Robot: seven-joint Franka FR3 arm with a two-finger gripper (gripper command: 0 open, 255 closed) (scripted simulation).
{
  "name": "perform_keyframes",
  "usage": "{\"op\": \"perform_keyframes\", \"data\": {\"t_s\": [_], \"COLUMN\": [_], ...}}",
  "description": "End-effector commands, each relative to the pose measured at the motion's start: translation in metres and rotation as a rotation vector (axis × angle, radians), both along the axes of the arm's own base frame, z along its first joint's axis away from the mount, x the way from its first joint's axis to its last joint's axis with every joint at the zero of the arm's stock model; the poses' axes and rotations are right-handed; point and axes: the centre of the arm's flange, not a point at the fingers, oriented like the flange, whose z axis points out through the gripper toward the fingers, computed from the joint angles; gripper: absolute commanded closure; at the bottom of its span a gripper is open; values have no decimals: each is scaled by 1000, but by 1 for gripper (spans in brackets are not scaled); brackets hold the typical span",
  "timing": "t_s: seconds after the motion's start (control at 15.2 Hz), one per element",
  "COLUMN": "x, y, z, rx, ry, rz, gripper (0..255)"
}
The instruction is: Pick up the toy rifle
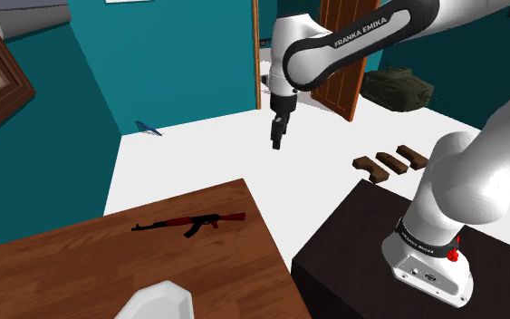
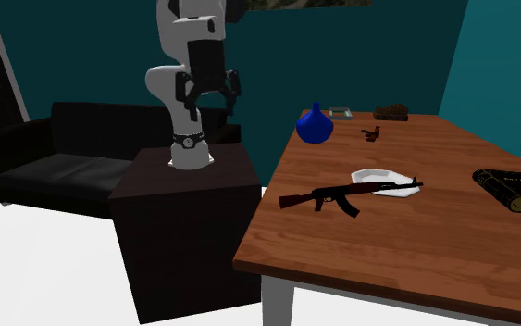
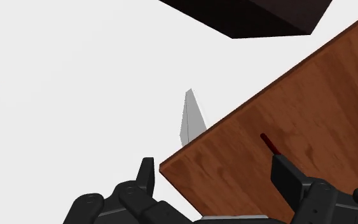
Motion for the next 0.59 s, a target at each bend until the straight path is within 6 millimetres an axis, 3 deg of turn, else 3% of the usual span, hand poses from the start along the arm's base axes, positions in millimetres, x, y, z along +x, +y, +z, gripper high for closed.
{"op": "perform_keyframes", "data": {"t_s": [0.0, 0.53], "x": [12, 48], "y": [17, 92], "z": [-15, -66], "rx": [11, 53], "ry": [-10, -44], "rz": [49, 242], "gripper": [0, 0]}}
